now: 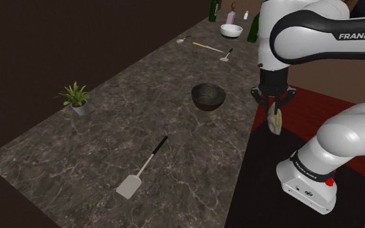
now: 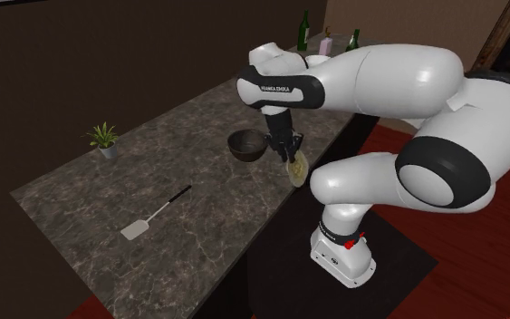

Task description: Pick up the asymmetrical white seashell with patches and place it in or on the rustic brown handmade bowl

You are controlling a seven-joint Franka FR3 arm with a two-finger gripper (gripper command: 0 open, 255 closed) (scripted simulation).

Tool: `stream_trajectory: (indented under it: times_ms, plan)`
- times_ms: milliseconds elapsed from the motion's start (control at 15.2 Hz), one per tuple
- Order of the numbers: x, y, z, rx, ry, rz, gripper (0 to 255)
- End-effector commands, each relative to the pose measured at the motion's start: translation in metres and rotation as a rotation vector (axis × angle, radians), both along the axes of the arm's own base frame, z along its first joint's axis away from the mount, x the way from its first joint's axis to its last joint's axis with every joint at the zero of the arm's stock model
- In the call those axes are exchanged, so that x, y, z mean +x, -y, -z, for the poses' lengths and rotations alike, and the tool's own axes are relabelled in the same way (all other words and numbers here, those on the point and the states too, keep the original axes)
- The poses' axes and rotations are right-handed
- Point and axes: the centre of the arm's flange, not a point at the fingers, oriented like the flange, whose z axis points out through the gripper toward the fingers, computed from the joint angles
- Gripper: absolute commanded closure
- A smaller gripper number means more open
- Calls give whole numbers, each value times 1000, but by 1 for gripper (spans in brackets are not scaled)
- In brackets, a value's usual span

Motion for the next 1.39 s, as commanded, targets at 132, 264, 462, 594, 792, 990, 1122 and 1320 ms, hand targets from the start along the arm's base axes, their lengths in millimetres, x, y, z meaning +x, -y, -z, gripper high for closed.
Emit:
stream_trajectory:
  times_ms: [132,264,462,594,792,990,1122,1320]
  plan:
    - [12,1,-16,0,0,0,255]
    - [38,3,-19,0,0,0,255]
    - [77,7,-23,0,0,0,255]
    - [103,9,-26,0,0,0,255]
    - [142,13,-31,0,0,0,255]
    - [181,16,-35,0,0,0,255]
    - [207,18,-38,0,0,0,255]
    - [247,22,-43,0,0,0,255]
